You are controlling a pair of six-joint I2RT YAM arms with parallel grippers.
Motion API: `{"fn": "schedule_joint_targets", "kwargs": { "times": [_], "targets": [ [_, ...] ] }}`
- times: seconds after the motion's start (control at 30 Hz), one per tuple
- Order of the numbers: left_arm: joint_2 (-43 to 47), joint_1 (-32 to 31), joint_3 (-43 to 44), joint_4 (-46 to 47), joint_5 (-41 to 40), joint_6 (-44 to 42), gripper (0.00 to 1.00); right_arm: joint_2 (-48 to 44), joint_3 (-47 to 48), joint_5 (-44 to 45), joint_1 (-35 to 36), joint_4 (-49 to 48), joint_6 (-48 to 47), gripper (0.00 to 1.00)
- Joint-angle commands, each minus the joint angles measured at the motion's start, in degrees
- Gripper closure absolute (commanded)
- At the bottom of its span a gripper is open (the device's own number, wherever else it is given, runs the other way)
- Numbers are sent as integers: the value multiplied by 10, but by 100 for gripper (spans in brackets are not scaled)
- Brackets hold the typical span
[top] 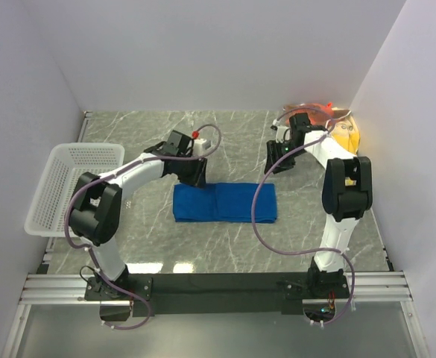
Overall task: Roll the towels
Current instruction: Fold the towel
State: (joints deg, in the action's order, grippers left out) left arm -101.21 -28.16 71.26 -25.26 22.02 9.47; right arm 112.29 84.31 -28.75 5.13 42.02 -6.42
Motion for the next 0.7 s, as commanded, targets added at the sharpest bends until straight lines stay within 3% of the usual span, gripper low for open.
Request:
{"fn": "schedule_joint_targets", "kwargs": {
  "times": [0.0, 0.23, 0.37, 0.53, 0.57, 0.6, 0.67],
  "targets": [
    [8, 21, -24, -56, 43, -30, 61, 33, 34, 24, 15, 53, -54, 51],
    [-16, 28, -41, -96, 15, -61, 64, 63, -2, 20, 22, 87, -73, 67],
    [-106, 46, 22, -117, -18, -88, 67, 29, -58, -2, 25, 90, -75, 67],
    [-205, 74, 182, -132, -22, -119, 67, -28, -153, -70, 40, 72, -54, 67],
    [-264, 72, 280, -145, 1, -132, 63, -42, -190, -127, 66, 52, -50, 66],
    [-286, 72, 281, -146, 1, -132, 63, -42, -200, -148, 80, 52, -50, 66],
    [-329, 60, 394, -173, 21, -153, 59, -51, -213, -194, 102, 16, -40, 62]
  ]
}}
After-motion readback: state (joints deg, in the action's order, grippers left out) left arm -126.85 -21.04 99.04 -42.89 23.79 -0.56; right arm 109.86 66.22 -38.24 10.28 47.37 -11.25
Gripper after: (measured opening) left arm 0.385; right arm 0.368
